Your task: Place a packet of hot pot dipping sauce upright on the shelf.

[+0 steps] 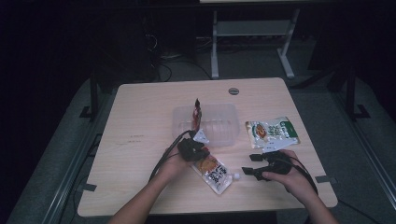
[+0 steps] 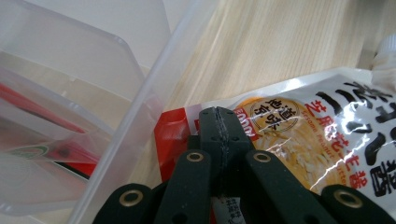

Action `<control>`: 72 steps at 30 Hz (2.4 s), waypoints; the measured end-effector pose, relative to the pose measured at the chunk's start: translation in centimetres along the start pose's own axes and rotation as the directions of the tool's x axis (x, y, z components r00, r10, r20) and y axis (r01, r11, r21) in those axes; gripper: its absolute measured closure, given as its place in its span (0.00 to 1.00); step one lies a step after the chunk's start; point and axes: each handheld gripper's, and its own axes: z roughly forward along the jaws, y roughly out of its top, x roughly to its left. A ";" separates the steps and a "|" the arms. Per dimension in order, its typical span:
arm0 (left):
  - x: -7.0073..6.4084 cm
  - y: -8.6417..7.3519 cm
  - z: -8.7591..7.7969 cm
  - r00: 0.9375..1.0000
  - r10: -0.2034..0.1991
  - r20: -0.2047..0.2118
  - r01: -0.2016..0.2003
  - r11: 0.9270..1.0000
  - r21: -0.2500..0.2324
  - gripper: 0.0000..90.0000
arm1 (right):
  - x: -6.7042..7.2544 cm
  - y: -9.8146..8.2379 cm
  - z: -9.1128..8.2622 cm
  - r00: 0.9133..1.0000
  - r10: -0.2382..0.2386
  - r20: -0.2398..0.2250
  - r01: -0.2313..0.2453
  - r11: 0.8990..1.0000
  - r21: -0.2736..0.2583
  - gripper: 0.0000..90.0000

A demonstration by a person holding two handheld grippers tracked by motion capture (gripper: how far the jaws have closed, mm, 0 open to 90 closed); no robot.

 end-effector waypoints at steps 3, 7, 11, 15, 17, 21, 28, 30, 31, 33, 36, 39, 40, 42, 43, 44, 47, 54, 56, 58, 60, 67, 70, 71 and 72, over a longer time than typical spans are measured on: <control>0.0 -0.1 0.0 1.000 -0.009 0.007 0.008 1.000 0.015 1.00 | 0.0 0.0 0.0 1.000 0.000 0.003 0.000 1.000 -0.001 0.38; 0.1 -0.5 -0.5 1.000 -0.010 0.018 0.010 0.999 0.041 1.00 | -0.1 0.0 -0.1 1.000 -0.001 0.004 0.001 1.000 -0.005 0.38; 0.0 -1.3 -1.1 1.000 -0.021 0.021 0.020 0.999 0.050 1.00 | -0.1 0.0 -0.1 1.000 -0.004 0.007 0.004 1.000 -0.003 0.38; -0.3 -2.2 -2.0 0.999 -0.030 0.018 0.029 0.998 0.060 1.00 | -0.2 0.0 -0.2 1.000 0.000 0.012 0.000 1.000 -0.004 0.38; -0.6 -2.8 -2.6 0.999 -0.036 0.019 0.034 0.997 0.074 1.00 | -0.2 0.0 -0.2 1.000 0.001 0.012 -0.001 1.000 -0.006 0.38; -1.3 -3.5 -3.3 0.999 -0.045 0.019 0.043 0.996 0.080 1.00 | -0.3 0.0 -0.1 1.000 -0.005 0.010 0.005 1.000 -0.006 0.38; -2.5 -4.8 -4.5 0.998 -0.056 0.033 0.052 0.994 0.095 1.00 | -0.3 0.2 0.0 1.000 0.007 0.002 -0.007 1.000 -0.004 0.39; -2.6 -5.1 -4.7 0.998 -0.057 0.035 0.054 0.994 0.090 1.00 | -0.4 0.2 0.1 0.999 0.026 -0.024 -0.026 1.000 0.001 0.38; -2.6 -5.2 -4.7 0.997 -0.064 0.035 0.061 0.995 0.082 1.00 | -0.3 0.3 0.2 0.999 0.023 -0.027 -0.023 1.000 0.003 0.37; -2.5 -5.2 -4.7 0.996 -0.077 0.038 0.074 0.994 0.082 1.00 | -0.3 0.4 0.4 0.999 0.024 -0.036 -0.024 1.000 0.006 0.32; -2.5 -5.0 -4.8 0.995 -0.096 0.030 0.094 0.993 0.065 1.00 | -0.2 0.5 0.5 0.999 0.025 -0.026 -0.025 1.000 0.009 0.30; -2.8 -4.4 -5.0 0.995 -0.101 0.028 0.099 0.994 0.037 1.00 | -0.3 0.4 0.5 0.999 0.040 -0.028 -0.040 0.999 0.004 0.27; -2.8 -4.4 -5.0 0.995 -0.101 0.028 0.099 0.994 0.037 1.00 | -0.3 0.4 0.5 0.999 0.040 -0.028 -0.040 0.999 0.004 0.27; -3.0 -3.9 -5.2 0.995 -0.093 0.043 0.092 0.996 0.011 1.00 | -0.4 0.4 0.6 0.998 0.053 -0.034 -0.053 0.999 0.005 0.26; -3.1 -3.6 -5.2 0.994 -0.096 0.051 0.096 0.995 -0.005 1.00 | -0.4 0.4 0.6 0.998 0.050 -0.035 -0.050 0.999 0.004 0.26; -3.2 -3.4 -5.1 0.995 -0.088 0.050 0.089 0.996 -0.013 1.00 | -0.4 0.4 0.6 0.998 0.050 -0.035 -0.050 0.999 0.004 0.26; -3.4 -2.8 -4.4 0.995 -0.073 0.062 0.074 0.997 -0.024 1.00 | -0.3 0.4 0.8 0.998 0.041 -0.038 -0.041 0.999 0.009 0.26; -4.1 -2.2 -2.9 0.997 -0.043 0.058 0.043 0.999 0.008 1.00 | -0.2 0.3 1.0 0.998 0.037 -0.044 -0.037 0.999 0.021 0.26; -4.0 -2.2 -2.7 0.998 -0.040 0.057 0.039 0.999 0.027 1.00 | -0.1 0.3 1.0 0.998 0.035 -0.046 -0.034 0.999 0.022 0.26; -3.9 -2.2 -2.4 0.997 -0.056 0.058 0.054 0.998 0.027 1.00 | -0.1 0.2 1.1 0.998 0.035 -0.054 -0.033 0.999 0.032 0.26; -3.9 -2.2 -2.2 0.997 -0.055 0.059 0.053 0.998 0.041 1.00 | 0.0 0.2 1.2 0.998 0.032 -0.057 -0.030 0.999 0.033 0.26; -3.9 -2.3 -1.8 0.995 -0.078 0.060 0.076 0.996 0.043 1.00 | 0.2 0.4 1.5 0.997 0.032 -0.072 -0.030 0.999 0.034 0.26; -3.9 -2.2 -1.8 0.996 -0.072 0.058 0.069 0.996 0.048 1.00 | 0.3 0.6 1.7 0.995 0.036 -0.089 -0.034 0.999 0.028 0.27; -3.9 -2.2 -1.8 0.996 -0.072 0.058 0.069 0.996 0.047 1.00 | 0.5 0.8 2.0 0.995 0.039 -0.096 -0.036 0.999 0.030 0.27; -3.9 -2.2 -1.8 0.996 -0.069 0.058 0.067 0.997 0.048 1.00 | 0.5 0.8 2.0 0.995 0.039 -0.096 -0.036 0.999 0.030 0.27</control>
